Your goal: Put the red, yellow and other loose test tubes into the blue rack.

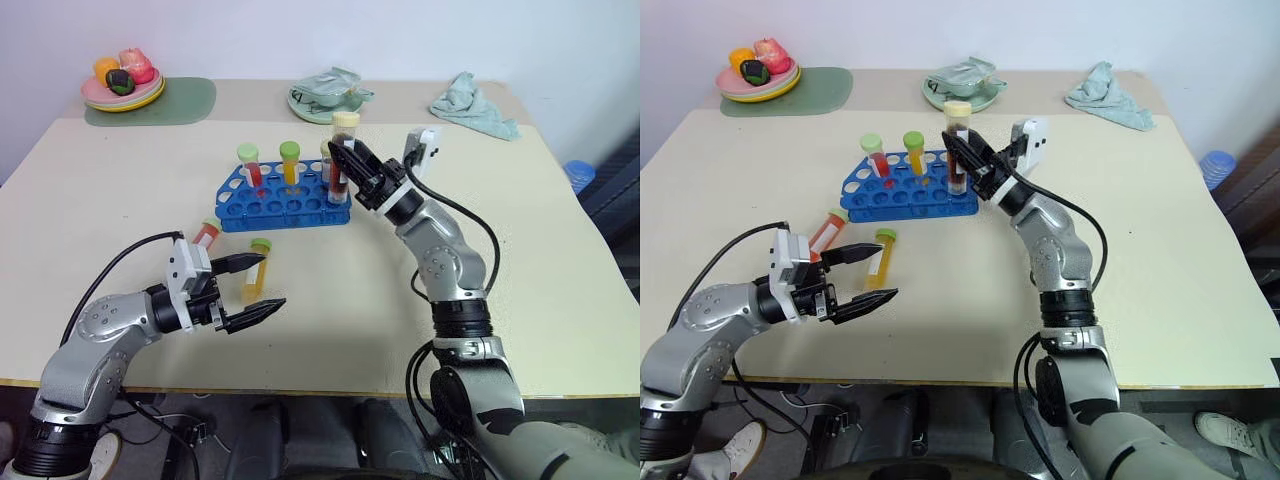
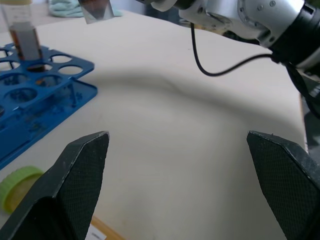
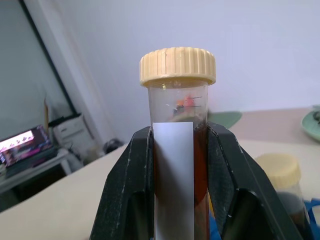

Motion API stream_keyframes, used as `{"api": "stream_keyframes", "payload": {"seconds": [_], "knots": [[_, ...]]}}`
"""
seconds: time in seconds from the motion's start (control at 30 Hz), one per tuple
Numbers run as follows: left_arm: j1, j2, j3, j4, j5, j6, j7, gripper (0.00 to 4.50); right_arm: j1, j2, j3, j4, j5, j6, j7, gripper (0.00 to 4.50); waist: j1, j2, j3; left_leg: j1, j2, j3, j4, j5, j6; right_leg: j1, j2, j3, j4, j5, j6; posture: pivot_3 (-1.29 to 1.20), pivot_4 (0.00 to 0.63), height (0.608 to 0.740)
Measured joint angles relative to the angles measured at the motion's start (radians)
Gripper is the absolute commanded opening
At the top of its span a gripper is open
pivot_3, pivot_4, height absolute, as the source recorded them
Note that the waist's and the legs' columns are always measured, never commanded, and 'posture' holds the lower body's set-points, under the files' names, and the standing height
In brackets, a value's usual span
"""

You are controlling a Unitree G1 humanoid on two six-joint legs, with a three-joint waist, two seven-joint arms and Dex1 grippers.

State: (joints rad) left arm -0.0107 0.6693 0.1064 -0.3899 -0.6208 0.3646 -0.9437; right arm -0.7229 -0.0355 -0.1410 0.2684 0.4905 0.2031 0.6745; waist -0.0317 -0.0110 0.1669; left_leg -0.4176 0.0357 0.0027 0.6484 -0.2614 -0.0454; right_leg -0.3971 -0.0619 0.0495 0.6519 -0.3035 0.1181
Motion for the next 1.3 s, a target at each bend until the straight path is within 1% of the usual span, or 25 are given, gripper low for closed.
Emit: {"api": "stream_keyframes", "payload": {"seconds": [0.1,0.27,0.4,0.6,0.83,1.07,1.2,1.3], "knots": [[0.011,0.0,0.013,-0.013,0.0,0.002,0.022,4.5,-0.028,0.018,-0.001,0.079,-0.041,-0.115,-0.016,0.79,-0.009,0.0,0.0,0.0,0.0,0.0,0.0,0.0,-0.001,0.0,0.0,0.0,0.001,0.0,0.0,0.0,0.15,0.74],[0.039,-0.003,0.037,-0.049,-0.003,0.011,0.056,4.5,-0.053,0.079,-0.029,0.232,-0.075,-0.373,-0.028,0.79,-0.016,0.0,0.0,0.002,0.0,0.0,-0.001,0.001,-0.001,0.0,0.0,0.0,0.002,0.0,0.0,0.0,0.15,0.74],[0.056,-0.007,0.049,-0.06,-0.004,0.023,0.081,4.5,-0.085,0.113,-0.034,0.354,-0.076,-0.518,0.001,0.79,-0.017,0.001,0.0,0.002,0.001,0.0,-0.001,0.001,-0.002,0.0,0.0,0.0,0.003,0.0,0.0,0.0,0.15,0.74],[0.074,-0.027,0.069,-0.083,-0.013,0.036,0.128,4.5,-0.129,0.151,-0.054,0.565,-0.074,-0.684,0.07,0.79,-0.016,0.001,0.0,0.003,0.001,0.0,-0.001,0.001,-0.002,0.0,0.0,0.0,0.003,0.0,0.0,0.0,0.15,0.74],[0.078,-0.042,0.074,-0.107,-0.02,0.046,0.181,4.5,-0.177,0.174,-0.084,0.747,-0.074,-0.796,0.131,0.79,-0.016,0.001,0.0,0.003,0.001,0.0,-0.001,0.002,-0.003,0.0,0.0,0.0,0.003,0.0,0.0,0.0,0.15,0.74],[0.103,-0.06,0.1,-0.143,-0.037,0.058,0.224,4.5,-0.243,0.162,-0.136,0.917,-0.085,-0.844,0.113,0.79,-0.019,0.001,0.0,0.003,0.001,0.0,-0.002,0.002,-0.003,0.0,0.0,0.0,0.004,0.0,0.0,0.0,0.15,0.74],[0.104,-0.109,0.109,-0.143,0.004,0.042,0.304,4.5,-0.267,0.146,-0.146,0.971,-0.11,-0.85,0.093,0.79,-0.02,0.001,0.0,0.004,0.001,0.0,-0.001,0.002,-0.003,0.001,0.0,0.0,0.004,0.0,0.0,0.0,0.15,0.74],[0.097,-0.136,0.108,-0.143,0.06,0.038,0.375,4.5,-0.275,0.144,-0.159,0.993,-0.122,-0.85,0.076,0.79,-0.02,0.001,0.0,0.004,0.001,0.0,-0.001,0.002,-0.003,0.001,0.0,0.0,0.004,0.0,0.0,0.0,0.15,0.74]]}}
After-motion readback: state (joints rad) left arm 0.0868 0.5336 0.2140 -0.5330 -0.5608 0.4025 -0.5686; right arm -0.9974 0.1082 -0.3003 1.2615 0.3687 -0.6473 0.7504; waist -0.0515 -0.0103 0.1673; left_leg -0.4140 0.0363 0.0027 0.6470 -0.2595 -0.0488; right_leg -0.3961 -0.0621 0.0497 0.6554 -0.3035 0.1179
